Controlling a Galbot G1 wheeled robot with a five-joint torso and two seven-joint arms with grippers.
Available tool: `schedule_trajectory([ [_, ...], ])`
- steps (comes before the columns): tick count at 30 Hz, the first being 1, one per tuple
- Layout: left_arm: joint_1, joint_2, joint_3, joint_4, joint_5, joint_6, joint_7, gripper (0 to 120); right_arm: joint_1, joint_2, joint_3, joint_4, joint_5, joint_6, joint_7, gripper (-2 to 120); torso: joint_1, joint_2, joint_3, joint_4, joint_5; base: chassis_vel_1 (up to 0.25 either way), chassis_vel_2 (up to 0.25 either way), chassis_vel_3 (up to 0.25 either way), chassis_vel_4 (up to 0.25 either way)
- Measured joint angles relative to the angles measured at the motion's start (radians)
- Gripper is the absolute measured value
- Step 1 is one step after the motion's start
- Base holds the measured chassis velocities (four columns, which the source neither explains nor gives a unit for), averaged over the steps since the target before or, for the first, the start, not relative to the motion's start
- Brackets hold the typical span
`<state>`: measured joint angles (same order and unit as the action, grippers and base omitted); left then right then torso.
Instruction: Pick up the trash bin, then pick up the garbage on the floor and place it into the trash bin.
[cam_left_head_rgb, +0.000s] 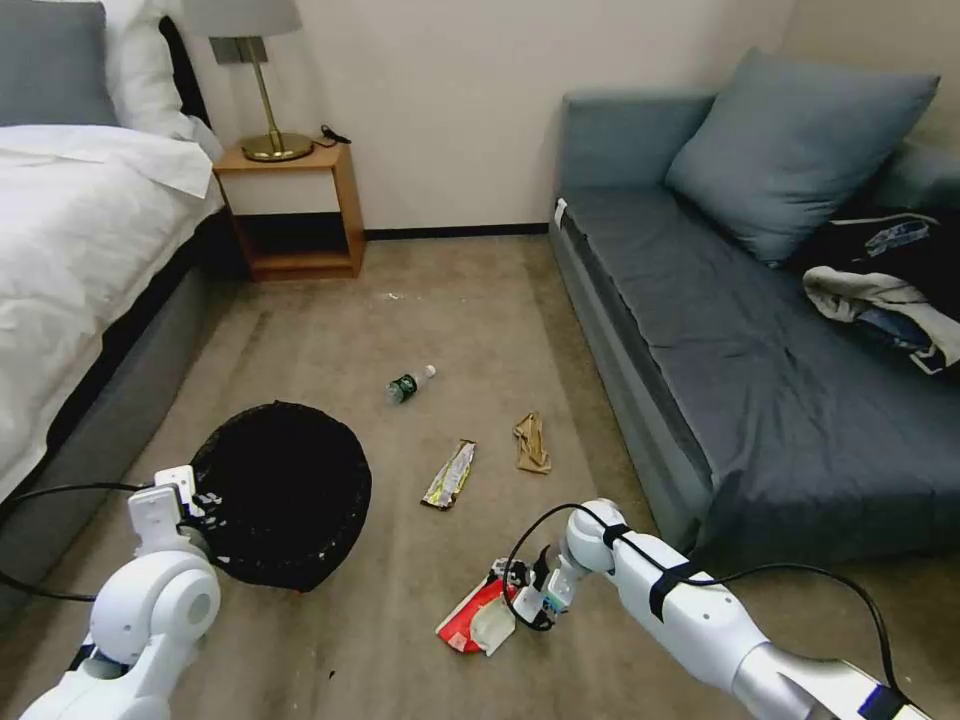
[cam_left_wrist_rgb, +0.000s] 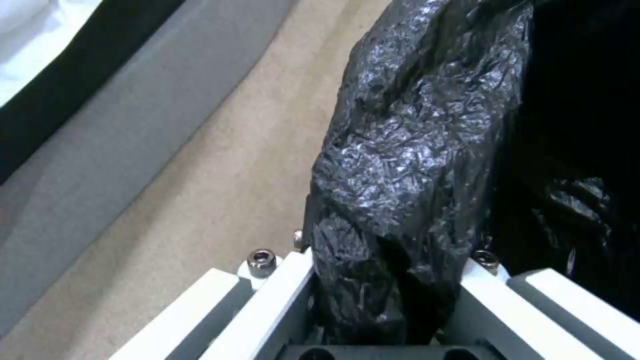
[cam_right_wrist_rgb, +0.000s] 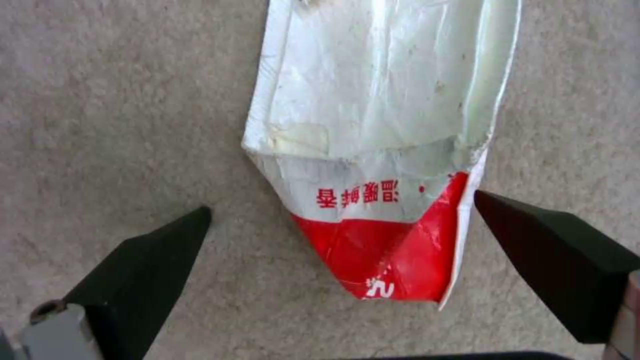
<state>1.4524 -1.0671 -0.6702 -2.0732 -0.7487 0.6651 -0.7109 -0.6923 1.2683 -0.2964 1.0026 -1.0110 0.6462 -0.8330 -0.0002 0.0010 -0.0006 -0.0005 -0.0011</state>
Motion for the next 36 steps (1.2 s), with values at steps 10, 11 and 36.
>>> schedule_trajectory([
  [10,-0.001,-0.004,0.0,0.0,0.0,0.0,-0.002,1,0.0,0.007,0.007,-0.015,0.0,0.005,-0.001,100,0.0,0.0,0.0,0.0004,0.0007,0.0,0.0,0.0,0.0],
  [11,-0.001,-0.004,0.0,0.0,0.0,0.0,-0.002,1,0.0,0.007,0.007,-0.015,0.0,0.005,-0.001,100,0.0,0.0,0.0,0.0004,0.0007,0.0,0.0,0.0,0.0],
  [36,-0.011,-0.003,0.012,0.004,0.0,0.003,-0.005,1,0.008,-0.007,0.011,-0.008,0.04,0.005,-0.053,99,0.0,-0.001,0.001,0.0013,0.003,0.0,0.0,0.0,0.0],
])
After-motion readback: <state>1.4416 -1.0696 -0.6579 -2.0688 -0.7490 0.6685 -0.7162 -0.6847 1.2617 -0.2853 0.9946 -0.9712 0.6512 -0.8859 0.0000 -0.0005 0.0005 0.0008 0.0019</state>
